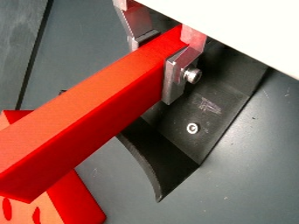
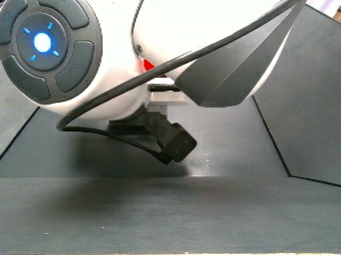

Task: Pick up the arch object. Move up. Place the arch object on the fixture. Regrasp the arch object. Move to above the board. Insert the arch object.
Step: Place the arch object on the fixture, then regrasp the arch object.

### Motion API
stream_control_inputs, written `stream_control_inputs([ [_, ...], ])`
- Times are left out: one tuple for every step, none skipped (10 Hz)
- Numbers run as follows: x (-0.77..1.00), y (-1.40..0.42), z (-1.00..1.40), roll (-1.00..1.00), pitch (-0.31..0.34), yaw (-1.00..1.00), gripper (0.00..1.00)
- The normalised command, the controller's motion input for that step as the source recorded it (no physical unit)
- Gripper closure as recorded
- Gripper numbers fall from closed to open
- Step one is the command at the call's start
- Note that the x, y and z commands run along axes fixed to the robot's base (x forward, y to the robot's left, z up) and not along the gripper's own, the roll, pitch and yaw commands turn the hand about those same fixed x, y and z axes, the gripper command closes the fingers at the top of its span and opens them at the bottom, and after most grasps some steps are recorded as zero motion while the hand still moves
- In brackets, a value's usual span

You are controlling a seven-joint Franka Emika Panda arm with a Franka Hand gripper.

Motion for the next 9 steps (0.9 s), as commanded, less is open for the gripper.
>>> stream_control_inputs([
  [0.0,0.0,0.0,0.0,0.0,0.0,0.0],
  [0.0,0.0,1.0,0.01,0.005,0.04,0.0],
  [0.0,0.0,1.0,0.01,0.007,0.04,0.0],
  [-0.02,0.0,1.0,0.03,0.016,0.04,0.0],
  [-0.03,-0.01,1.0,0.04,0.028,0.04,0.0],
  [-0.03,0.0,1.0,0.05,0.049,0.03,0.0],
  [-0.03,0.0,0.91,0.05,0.067,0.02,0.0],
  [-0.03,0.0,0.72,0.05,0.084,0.01,0.0],
  [-0.03,0.0,0.54,0.05,0.099,0.0,0.0],
])
